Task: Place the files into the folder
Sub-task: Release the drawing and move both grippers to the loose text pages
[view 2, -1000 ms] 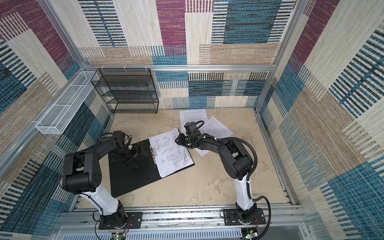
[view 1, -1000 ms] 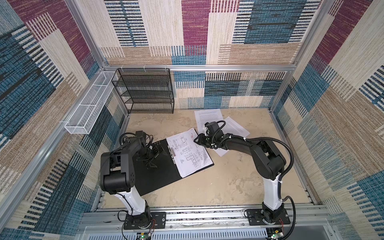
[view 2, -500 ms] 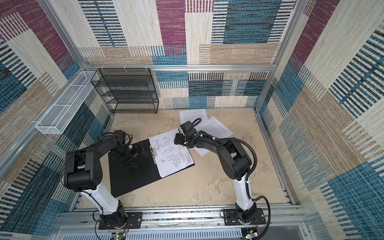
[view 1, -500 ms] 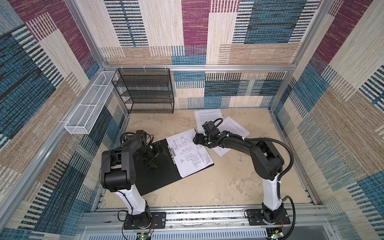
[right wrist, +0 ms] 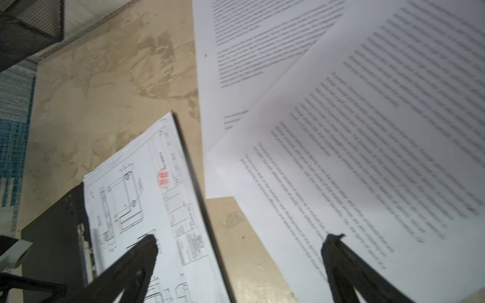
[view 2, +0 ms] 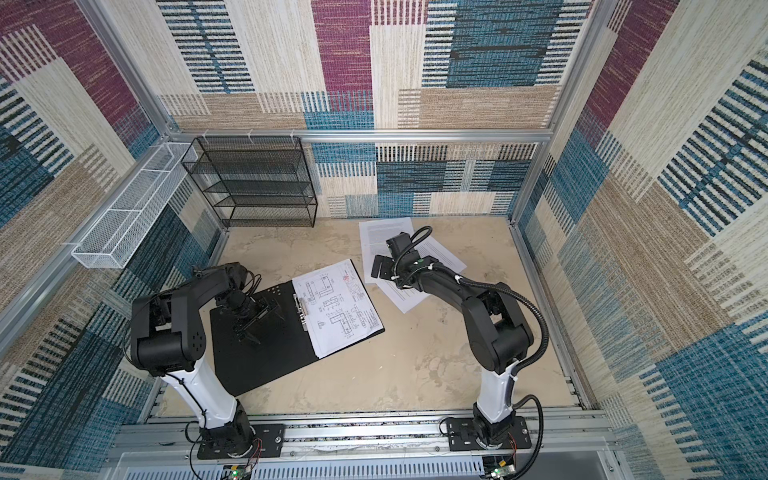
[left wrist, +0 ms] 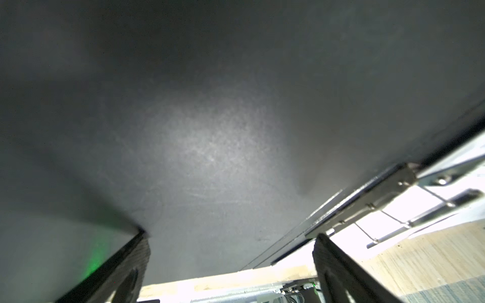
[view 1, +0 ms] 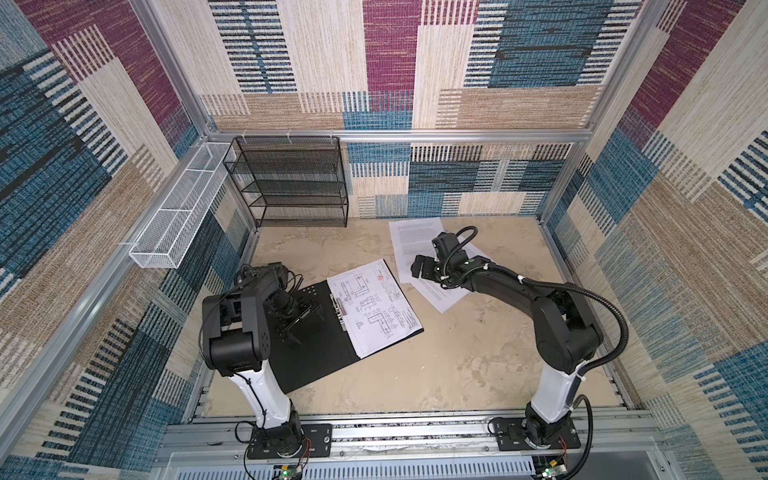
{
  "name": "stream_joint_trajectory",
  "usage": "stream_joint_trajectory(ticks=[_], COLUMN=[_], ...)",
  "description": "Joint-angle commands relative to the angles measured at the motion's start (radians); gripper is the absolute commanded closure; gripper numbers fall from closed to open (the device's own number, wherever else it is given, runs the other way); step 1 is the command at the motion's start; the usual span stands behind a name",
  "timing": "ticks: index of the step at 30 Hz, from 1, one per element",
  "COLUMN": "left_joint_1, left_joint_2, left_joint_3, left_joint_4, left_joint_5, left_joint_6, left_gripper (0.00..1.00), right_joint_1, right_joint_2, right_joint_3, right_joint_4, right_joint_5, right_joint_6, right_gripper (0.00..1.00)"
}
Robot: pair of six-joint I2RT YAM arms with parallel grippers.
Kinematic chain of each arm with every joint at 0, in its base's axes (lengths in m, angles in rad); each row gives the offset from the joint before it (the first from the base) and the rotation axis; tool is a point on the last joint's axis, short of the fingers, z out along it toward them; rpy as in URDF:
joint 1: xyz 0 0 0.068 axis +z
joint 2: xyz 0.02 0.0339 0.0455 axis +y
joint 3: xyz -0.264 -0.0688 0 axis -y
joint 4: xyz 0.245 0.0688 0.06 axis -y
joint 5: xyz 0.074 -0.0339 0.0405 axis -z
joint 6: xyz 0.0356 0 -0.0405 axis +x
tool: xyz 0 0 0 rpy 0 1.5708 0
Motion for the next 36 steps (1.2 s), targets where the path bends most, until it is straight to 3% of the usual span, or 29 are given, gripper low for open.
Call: stream_joint_trajectory(ticks=[1, 6, 9, 14, 17, 25, 32, 36], left_joint_1=[0.034, 0.061, 0.018, -0.159, -0.282, -0.508, -0.615, -0.676], left_joint_2=[0.023, 0.015, -0.063, -0.28, -0.314, -0.232, -0.15, -0.102], left_joint_3=[0.008, 0.038, 0.046, 0.029, 0.048, 0.161, 0.245, 0.3], left_joint_4=[0.045, 0.043, 0.042, 0.045, 0.046, 0.062, 0.106, 0.115], left_joint_5=[-0.095, -0.033, 0.026, 0.038, 0.048, 0.056, 0.079, 0.08], left_joint_6=[0.048, 0.074, 0.092, 0.077, 0.06, 0.069, 0.047, 0.047], left_gripper=[0.02, 0.03, 0.03, 0.02, 0.02, 0.01, 0.01, 0.01], right_joint_1=[-0.065, -0.106, -0.106, -0.095, -0.09, -0.066, -0.085, -0.156], right_joint_2=[-0.026, 0.037, 0.093, 0.103, 0.06, -0.078, -0.116, -0.263], right_joint_3=[-0.032, 0.03, 0.064, 0.014, -0.077, -0.329, -0.48, -0.607], right_joint_4=[0.006, -0.025, -0.008, 0.033, 0.082, 0.146, 0.135, 0.104], right_joint_5=[0.021, 0.028, -0.016, -0.099, -0.155, -0.256, -0.268, -0.271], right_joint_6=[-0.035, -0.088, -0.102, -0.124, -0.126, -0.131, -0.079, -0.02], right_gripper=[0.0, 0.0, 0.0, 0.0, 0.0, 0.0, 0.0, 0.0])
